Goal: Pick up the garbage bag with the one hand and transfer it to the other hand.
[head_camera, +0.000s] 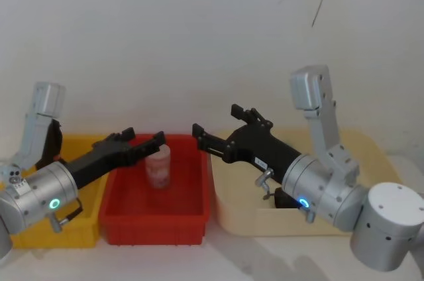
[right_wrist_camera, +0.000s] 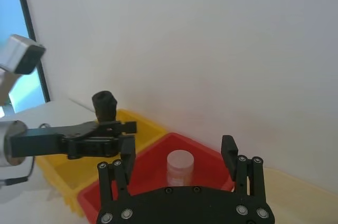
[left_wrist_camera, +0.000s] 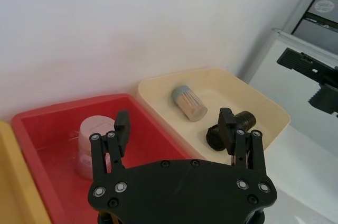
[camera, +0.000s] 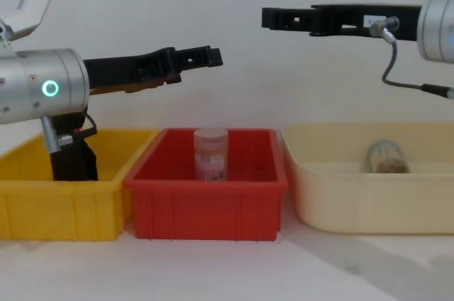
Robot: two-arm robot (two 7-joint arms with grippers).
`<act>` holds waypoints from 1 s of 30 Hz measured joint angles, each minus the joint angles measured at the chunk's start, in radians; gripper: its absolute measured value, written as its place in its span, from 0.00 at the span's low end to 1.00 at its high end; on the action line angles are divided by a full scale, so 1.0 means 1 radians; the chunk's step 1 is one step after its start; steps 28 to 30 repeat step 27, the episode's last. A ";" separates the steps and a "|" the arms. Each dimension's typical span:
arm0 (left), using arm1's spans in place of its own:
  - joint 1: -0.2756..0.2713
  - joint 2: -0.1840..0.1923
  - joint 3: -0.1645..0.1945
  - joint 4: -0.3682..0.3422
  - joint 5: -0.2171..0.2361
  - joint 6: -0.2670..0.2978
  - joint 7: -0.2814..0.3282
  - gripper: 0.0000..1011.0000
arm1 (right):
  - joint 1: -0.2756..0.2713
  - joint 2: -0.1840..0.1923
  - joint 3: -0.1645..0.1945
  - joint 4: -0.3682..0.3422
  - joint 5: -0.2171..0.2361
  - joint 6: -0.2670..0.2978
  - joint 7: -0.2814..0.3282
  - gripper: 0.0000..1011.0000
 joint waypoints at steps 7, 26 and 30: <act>-0.023 -0.008 0.015 0.040 -0.002 -0.014 -0.041 0.99 | -0.018 -0.006 -0.009 -0.023 0.002 -0.005 -0.009 0.99; -0.044 -0.014 0.028 0.077 -0.004 -0.028 -0.079 0.99 | -0.036 -0.012 -0.019 -0.047 0.005 -0.010 -0.017 0.99; -0.045 -0.014 0.028 0.077 -0.004 -0.028 -0.079 0.99 | -0.037 -0.012 -0.019 -0.047 0.005 -0.010 -0.018 0.99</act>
